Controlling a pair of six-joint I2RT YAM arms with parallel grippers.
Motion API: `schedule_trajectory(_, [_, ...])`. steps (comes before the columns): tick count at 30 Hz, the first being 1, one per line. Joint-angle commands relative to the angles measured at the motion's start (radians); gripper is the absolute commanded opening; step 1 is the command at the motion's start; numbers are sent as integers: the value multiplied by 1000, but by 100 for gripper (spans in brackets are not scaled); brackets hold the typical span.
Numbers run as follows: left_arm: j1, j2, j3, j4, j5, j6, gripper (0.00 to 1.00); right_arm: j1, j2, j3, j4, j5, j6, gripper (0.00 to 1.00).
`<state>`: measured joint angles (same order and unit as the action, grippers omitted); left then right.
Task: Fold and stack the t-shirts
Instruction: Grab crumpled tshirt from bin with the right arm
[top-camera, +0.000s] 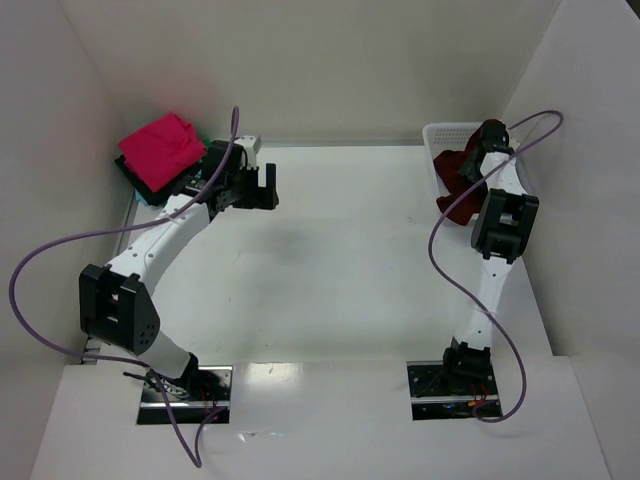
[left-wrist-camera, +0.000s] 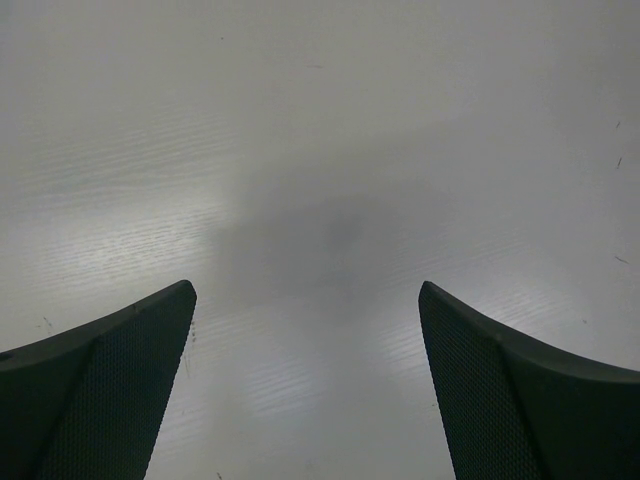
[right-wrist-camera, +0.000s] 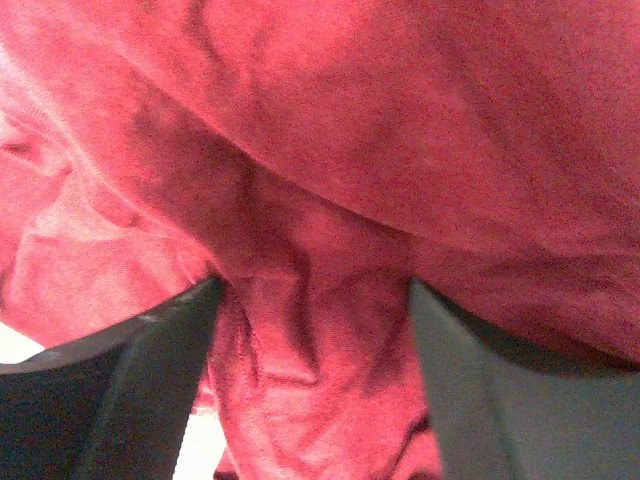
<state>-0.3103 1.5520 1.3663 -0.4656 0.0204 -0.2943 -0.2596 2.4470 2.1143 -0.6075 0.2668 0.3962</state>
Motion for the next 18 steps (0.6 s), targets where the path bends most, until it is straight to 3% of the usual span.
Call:
schedule_trajectory(1, [4,-7,53,-10,-5,-16,100,28,82,133,-61,51,-25,66])
schedule_trajectory(5, [4,-16,53,-10,-5,-35,100,28,92,144,-61,51,-37,39])
schedule_trajectory(8, [13,-26,44,-10,-5,-35,100,28,46,162,-61,40,-46,1])
schedule_trajectory(14, [13,-46,34,11,36,7,100,49,-173,144,-52,2,-57,0])
schedule_trajectory(18, [13,-32,63,54,260,104,100,74,-365,86,-23,-104,-57,0])
